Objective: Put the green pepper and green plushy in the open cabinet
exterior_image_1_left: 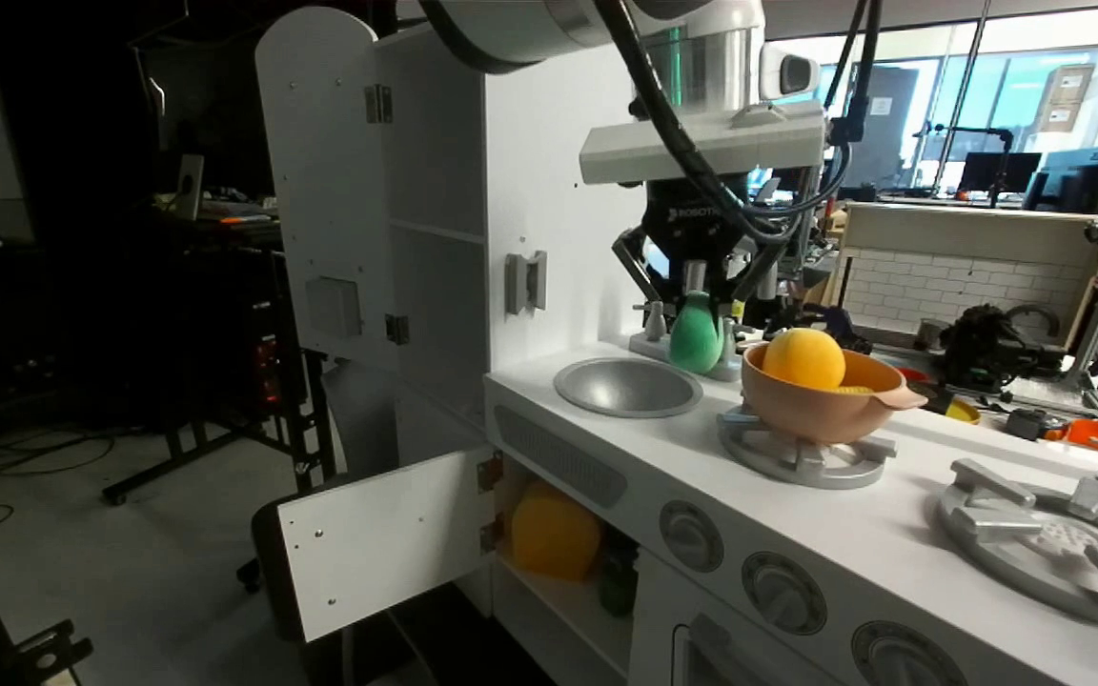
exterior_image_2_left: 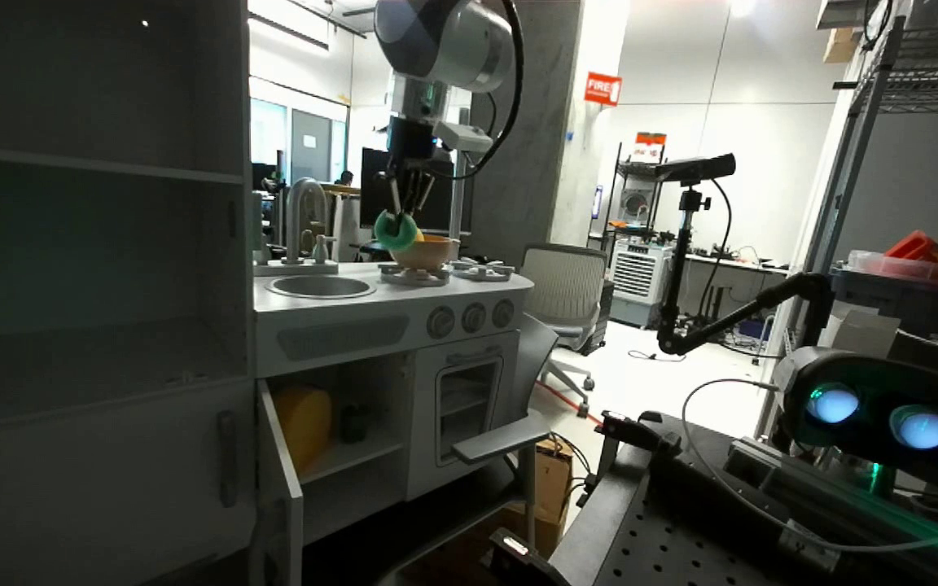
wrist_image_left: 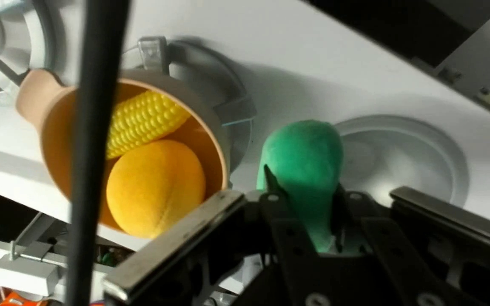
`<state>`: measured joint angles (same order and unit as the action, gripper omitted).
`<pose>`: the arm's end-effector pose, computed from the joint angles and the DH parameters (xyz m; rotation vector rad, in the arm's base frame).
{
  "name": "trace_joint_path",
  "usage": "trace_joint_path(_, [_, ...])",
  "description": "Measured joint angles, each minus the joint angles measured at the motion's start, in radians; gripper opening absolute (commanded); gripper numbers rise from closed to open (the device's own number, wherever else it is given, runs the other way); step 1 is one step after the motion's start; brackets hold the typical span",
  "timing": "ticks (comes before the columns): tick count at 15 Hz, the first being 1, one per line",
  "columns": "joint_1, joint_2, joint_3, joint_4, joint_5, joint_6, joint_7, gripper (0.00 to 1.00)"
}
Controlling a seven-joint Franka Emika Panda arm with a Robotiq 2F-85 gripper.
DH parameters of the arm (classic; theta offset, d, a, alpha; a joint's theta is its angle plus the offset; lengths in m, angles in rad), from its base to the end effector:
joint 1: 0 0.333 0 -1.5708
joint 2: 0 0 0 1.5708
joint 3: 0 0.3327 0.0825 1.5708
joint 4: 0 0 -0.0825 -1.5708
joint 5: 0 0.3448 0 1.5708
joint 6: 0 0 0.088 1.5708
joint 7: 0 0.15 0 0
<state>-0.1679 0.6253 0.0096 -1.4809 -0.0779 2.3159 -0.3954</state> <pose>0.7079 -0.1182 0.3212 2.9865 0.4231 0.2817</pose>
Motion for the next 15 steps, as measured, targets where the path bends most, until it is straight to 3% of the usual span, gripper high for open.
trace_joint_path(9, [-0.06, -0.323, -0.004, -0.511, 0.018, 0.01, -0.255, 0.06])
trace_joint_path(12, [-0.069, -0.417, -0.034, -0.701, 0.018, 0.092, -0.325, 0.06])
trace_joint_path(15, [-0.069, -0.482, -0.064, -0.9, 0.032, 0.268, -0.368, 0.06])
